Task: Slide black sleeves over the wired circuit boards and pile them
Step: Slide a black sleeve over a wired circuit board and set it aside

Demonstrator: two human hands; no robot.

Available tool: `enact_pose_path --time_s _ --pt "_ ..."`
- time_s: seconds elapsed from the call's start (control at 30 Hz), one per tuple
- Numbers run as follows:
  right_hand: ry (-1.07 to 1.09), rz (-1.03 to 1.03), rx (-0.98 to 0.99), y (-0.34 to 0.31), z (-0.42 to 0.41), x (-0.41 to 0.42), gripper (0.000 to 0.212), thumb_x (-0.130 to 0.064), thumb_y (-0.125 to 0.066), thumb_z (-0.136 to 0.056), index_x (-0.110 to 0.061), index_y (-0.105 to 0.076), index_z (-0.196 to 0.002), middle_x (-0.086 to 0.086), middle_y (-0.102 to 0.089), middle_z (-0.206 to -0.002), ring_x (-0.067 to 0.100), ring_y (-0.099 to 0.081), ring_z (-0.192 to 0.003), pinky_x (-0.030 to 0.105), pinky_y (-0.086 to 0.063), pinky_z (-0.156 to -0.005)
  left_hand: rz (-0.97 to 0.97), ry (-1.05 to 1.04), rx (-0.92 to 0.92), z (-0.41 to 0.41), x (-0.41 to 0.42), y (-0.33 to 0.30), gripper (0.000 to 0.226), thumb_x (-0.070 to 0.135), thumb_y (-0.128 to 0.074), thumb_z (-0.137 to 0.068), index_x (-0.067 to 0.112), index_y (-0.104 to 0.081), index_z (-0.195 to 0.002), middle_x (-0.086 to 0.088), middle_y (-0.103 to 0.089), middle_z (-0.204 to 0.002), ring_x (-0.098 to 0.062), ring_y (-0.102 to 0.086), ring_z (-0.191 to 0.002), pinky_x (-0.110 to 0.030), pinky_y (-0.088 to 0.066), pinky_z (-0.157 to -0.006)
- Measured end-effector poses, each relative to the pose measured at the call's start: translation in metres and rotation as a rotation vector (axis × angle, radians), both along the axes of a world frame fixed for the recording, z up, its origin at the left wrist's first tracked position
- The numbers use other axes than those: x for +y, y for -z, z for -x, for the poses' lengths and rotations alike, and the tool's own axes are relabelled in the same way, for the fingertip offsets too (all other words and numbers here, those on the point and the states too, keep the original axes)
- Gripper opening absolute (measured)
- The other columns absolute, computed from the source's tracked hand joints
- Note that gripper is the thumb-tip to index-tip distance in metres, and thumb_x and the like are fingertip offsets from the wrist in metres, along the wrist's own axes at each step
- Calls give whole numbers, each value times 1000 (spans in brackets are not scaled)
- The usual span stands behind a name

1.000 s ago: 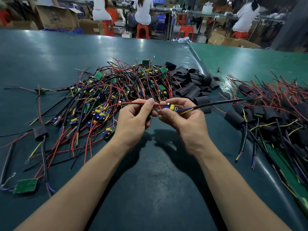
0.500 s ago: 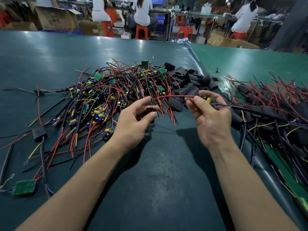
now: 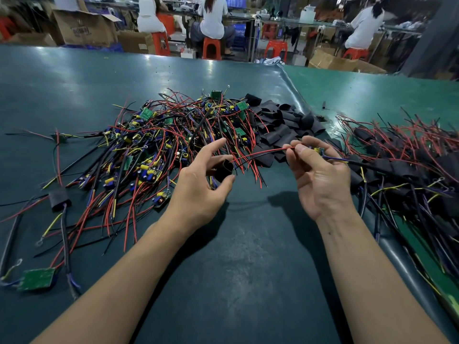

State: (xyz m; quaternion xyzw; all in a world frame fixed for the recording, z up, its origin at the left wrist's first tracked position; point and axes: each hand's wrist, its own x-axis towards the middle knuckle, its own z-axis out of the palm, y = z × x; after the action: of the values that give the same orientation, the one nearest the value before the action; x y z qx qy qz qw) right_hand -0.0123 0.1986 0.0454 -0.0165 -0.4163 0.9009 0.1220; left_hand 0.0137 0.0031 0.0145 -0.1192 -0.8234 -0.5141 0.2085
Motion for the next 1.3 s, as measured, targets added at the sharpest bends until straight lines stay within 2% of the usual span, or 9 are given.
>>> enact_pose_path --time_s 0.17,0.27,0.33,0.47,0.6,0.73,0.83,1.03,1.3 --pt "13 -57 -56 3 1 -1 19 16 -57 -88 -3 -62 -88 9 -71 -73 21 -72 -69 22 -58 -67 18 52 16 -1 -1 -2 69 8 -74 -84 30 -45 -142 23 -69 -115 -12 -68 -94 -35 -53 -87" --pt "46 -56 -75 4 3 0 19 16 -58 -87 -3 -61 -87 10 -71 -74 22 -72 -69 22 -58 -67 54 102 -7 -4 -1 -2 73 8 -73 -83 38 -42 -141 28 -66 -117 -33 -68 -89 -45 -51 -83" --pt "60 -55 -81 5 3 -1 20 16 -58 -87 -3 -61 -86 11 -70 -74 22 -72 -69 22 -58 -67 69 127 -19 -5 -1 -1 73 6 -73 -82 38 -43 -141 26 -68 -115 -33 -68 -79 -37 -52 -73" --pt "97 -95 -76 5 3 -2 19 16 -58 -87 -3 -61 -86 14 -67 -79 23 -71 -69 22 -57 -67 139 169 27 -5 0 0 68 -3 -73 -80 17 -50 -141 8 -70 -116 19 -53 -59 1 -34 -56" --pt "-12 -249 -63 5 -2 -9 15 11 -64 -86 -4 -63 -85 13 -68 -76 20 -71 -67 22 -57 -66 177 121 44 -6 1 -3 66 2 -74 -83 15 -48 -143 -1 -67 -125 7 -40 -89 -29 -39 -69" --pt "-196 -302 -98 5 -9 -24 9 -4 -56 -97 -4 -61 -89 11 -70 -74 24 -70 -67 27 -60 -65 264 65 66 -5 -1 -3 61 5 -71 -87 18 -49 -142 -2 -67 -125 -1 -57 -84 -8 -45 -78" --pt "-248 -309 -113 5 -11 -28 17 -5 -48 -101 -1 -60 -89 17 -66 -77 28 -71 -70 27 -59 -63 266 59 67 -5 -1 -4 54 6 -69 -88 19 -55 -139 -2 -71 -117 -11 -67 -107 -30 -51 -97" --pt "-144 -229 -100 3 -7 -18 4 -2 -56 -96 -3 -58 -93 14 -69 -77 23 -71 -66 24 -59 -64 183 44 18 -4 -2 -6 53 17 -80 -82 20 -61 -131 4 -74 -101 -2 -67 -94 -12 -49 -90" --pt "-49 -88 -141 1 -3 -10 16 12 -60 -87 -4 -61 -85 8 -67 -68 19 -69 -62 21 -58 -62 201 -2 25 -3 -4 -7 47 28 -82 -79 19 -65 -122 1 -67 -78 -10 -60 -74 -12 -46 -72"
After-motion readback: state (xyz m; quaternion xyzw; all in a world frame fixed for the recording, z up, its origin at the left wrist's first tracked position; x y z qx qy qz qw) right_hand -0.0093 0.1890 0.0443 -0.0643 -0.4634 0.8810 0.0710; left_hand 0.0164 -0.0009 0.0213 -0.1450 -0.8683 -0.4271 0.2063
